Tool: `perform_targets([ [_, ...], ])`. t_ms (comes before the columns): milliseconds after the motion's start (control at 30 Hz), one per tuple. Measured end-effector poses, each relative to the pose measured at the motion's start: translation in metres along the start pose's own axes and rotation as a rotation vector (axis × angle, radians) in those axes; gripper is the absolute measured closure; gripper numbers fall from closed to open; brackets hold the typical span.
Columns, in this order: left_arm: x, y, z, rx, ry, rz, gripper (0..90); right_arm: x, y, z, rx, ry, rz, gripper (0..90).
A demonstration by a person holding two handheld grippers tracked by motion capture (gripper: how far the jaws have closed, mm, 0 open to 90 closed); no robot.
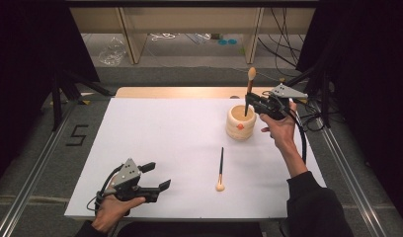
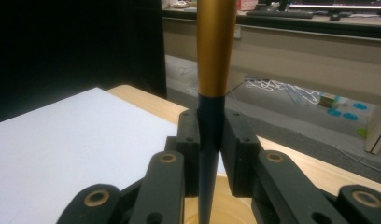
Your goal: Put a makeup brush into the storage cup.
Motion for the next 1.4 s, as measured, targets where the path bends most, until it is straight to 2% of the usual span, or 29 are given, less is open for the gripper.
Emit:
perform_targets([
  [67,0.0,0.0,-0.001,-0.006,0.009,0.0,19.5,-0.002,0.002,-0.003,-0.008,-0.001,-0.006,78.4],
  [100,0.0,0.0,-0.001,0.0,0.005,-0.001,19.5,-0.003,0.003,-0.004,-0.005,0.006,0.008,78.4],
  [167,0.0,0.0,-0.001,0.001,0.006,-0.004,19.5,-0.003,0.006,-0.008,-0.001,0.007,-0.006,78.4],
  [200,-0.001,0.0,-0.001,-0.009,0.016,0.0,19.5,-0.004,0.007,-0.01,0.001,0.007,0.005,78.4],
  [433,-0.001,0.0,-0.002,0.002,0.009,-0.002,19.5,-0.005,0.017,-0.018,0.029,0.014,-0.009,78.4],
  [467,-0.001,0.0,-0.002,0.002,0.009,-0.002,19.5,-0.006,0.02,-0.02,0.034,0.012,-0.023,78.4],
  [600,-0.001,0.0,-0.002,0.003,0.008,0.001,19.5,-0.007,0.024,-0.021,0.033,0.02,-0.018,78.4],
  [633,-0.001,0.001,-0.002,0.005,0.01,0.0,19.5,-0.005,0.027,-0.022,0.054,0.01,-0.038,78.4],
  [667,-0.001,0.001,-0.003,0.001,0.019,0.001,19.5,-0.005,0.027,-0.022,0.054,0.01,-0.038,78.4],
  [733,-0.001,0.001,-0.003,0.012,0.01,-0.003,19.5,-0.005,0.029,-0.024,0.059,0.01,-0.028,78.4],
  [833,-0.001,0.001,-0.003,0.003,0.018,-0.001,19.5,-0.004,0.032,-0.027,0.067,0.002,-0.011,78.4],
  [867,-0.001,0.001,-0.003,0.006,0.015,-0.001,19.5,-0.003,0.034,-0.028,0.071,0.001,-0.029,78.4],
  [1000,0.0,0.001,-0.003,0.01,0.009,0.001,19.5,-0.006,0.041,-0.028,0.102,0.009,-0.049,78.4],
  [1167,0.0,0.001,-0.003,0.012,0.008,0.001,19.5,-0.007,0.045,-0.03,0.097,0.014,-0.052,78.3],
  [1267,0.0,0.001,-0.003,0.013,0.008,0.0,19.5,-0.007,0.047,-0.029,0.114,0.014,-0.059,78.3],
  [1400,0.0,0.001,-0.002,0.014,0.006,0.001,19.5,-0.006,0.048,-0.03,0.111,0.018,-0.045,78.3],
])
Point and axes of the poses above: each handheld gripper's, and its own axes: z roughly backward along the jaws, y roughly out of its underside, x roughly to its left, the point moved 3 cm from there along -z, roughly forward along the jaws, and after that the axes turned 1 degree about y, right-handed, at the moved point
